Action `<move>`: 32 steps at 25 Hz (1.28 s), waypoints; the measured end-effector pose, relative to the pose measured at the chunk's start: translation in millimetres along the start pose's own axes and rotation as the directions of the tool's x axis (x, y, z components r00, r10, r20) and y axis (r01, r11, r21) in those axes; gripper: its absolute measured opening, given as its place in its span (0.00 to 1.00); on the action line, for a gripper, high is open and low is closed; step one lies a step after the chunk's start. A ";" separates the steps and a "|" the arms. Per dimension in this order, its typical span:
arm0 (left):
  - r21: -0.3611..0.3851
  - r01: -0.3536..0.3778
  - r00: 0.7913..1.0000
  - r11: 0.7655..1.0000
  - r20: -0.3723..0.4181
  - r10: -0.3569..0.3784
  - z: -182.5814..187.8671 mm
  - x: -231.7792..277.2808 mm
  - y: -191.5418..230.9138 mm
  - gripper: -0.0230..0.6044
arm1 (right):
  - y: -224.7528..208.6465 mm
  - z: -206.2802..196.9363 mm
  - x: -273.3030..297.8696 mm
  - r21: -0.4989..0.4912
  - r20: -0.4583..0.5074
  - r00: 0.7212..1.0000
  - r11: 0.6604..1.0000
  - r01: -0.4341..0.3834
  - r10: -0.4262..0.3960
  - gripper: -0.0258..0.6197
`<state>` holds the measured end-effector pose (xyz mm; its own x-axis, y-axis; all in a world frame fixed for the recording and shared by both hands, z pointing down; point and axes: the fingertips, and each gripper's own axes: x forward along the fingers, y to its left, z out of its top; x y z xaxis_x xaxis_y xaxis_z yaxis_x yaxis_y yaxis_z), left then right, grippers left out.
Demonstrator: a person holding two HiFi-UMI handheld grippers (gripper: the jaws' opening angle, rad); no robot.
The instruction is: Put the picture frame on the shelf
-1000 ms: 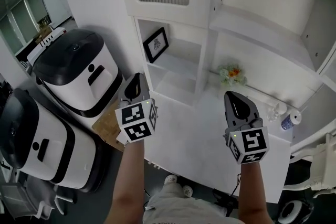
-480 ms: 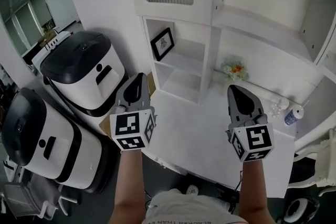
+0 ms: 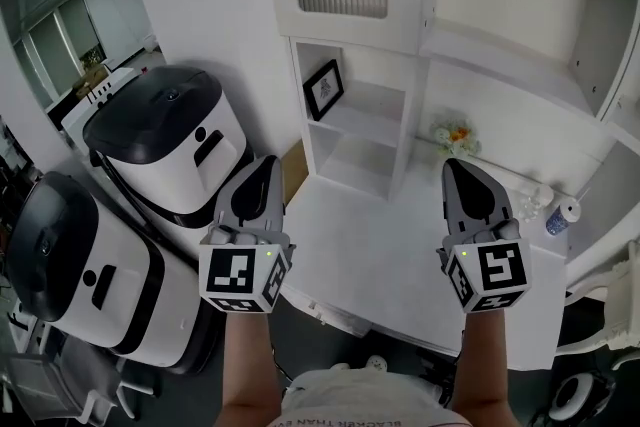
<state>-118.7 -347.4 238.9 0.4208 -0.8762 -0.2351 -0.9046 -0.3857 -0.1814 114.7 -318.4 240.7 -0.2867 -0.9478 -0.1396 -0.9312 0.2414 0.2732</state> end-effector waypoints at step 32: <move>-0.003 -0.052 0.997 0.999 0.056 0.052 14.2 -47.8 16.2 0.05 | 32.6 17.8 -24.2 -0.029 -0.005 1.000 1.000 0.002 -0.002 0.05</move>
<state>-152.5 -307.6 233.7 0.3764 -0.8773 -0.2977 -0.9254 -0.3407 -0.1658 87.3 -283.8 236.0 -0.2833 -0.9494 -0.1353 -0.9249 0.2332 0.3001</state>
